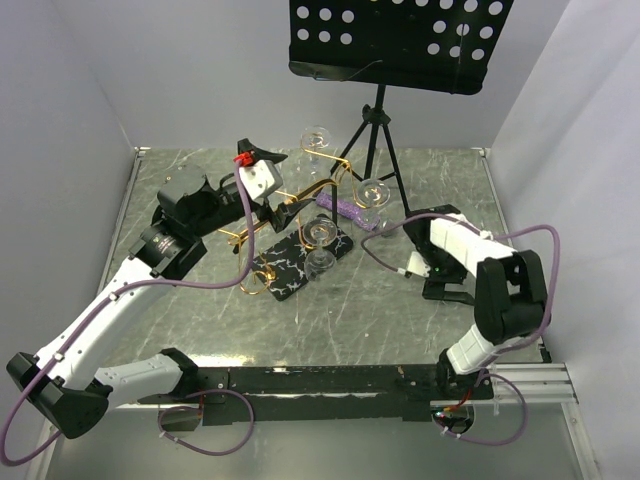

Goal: Take the wine glass off the wine glass rack
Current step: Place the wine glass at the center of the board, then adjust the wine glass at the center of the board.

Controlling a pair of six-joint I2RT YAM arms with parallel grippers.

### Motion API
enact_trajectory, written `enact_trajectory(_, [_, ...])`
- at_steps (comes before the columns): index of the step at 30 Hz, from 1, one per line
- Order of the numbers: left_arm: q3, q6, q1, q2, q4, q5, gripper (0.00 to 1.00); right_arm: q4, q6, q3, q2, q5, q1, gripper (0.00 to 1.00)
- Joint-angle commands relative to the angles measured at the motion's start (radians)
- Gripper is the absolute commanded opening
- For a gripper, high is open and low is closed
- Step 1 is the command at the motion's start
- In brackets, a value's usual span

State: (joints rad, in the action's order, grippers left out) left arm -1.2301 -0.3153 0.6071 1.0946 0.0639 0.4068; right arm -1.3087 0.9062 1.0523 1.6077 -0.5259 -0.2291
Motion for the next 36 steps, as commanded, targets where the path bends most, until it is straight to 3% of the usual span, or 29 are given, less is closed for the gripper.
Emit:
enact_trajectory(1, [0.006, 0.022, -0.003, -0.021, -0.053, 0.027, 1.0, -0.1, 0.029, -0.035, -0.115, 0.009, 0.002, 1.0])
enact_trajectory(12, [0.001, 0.021, -0.004, -0.018, -0.046, 0.02, 1.0, -0.064, 0.01, 0.029, -0.247, 0.145, 0.017, 1.0])
enact_trajectory(16, [0.0, 0.019, -0.006, -0.01, -0.047, 0.015, 1.0, -0.095, -0.009, 0.132, -0.27, 0.259, 0.077, 1.0])
enact_trajectory(22, [0.009, 0.042, -0.006, -0.004, -0.056, 0.026, 1.0, -0.067, 0.127, 0.078, -0.416, 0.467, 0.154, 1.0])
enact_trajectory(27, [0.0, 0.041, -0.004, 0.004, -0.055, 0.03, 1.0, 0.005, 0.272, -0.029, -0.583, 0.688, 0.272, 0.84])
enact_trajectory(31, [-0.014, 0.021, -0.004, 0.014, -0.038, 0.026, 1.0, 0.061, 0.223, -0.034, -0.576, 0.788, 0.298, 0.61])
enact_trajectory(36, [-0.023, 0.021, -0.004, 0.021, -0.027, 0.026, 1.0, 0.107, 0.16, -0.014, -0.479, 0.811, 0.303, 0.55])
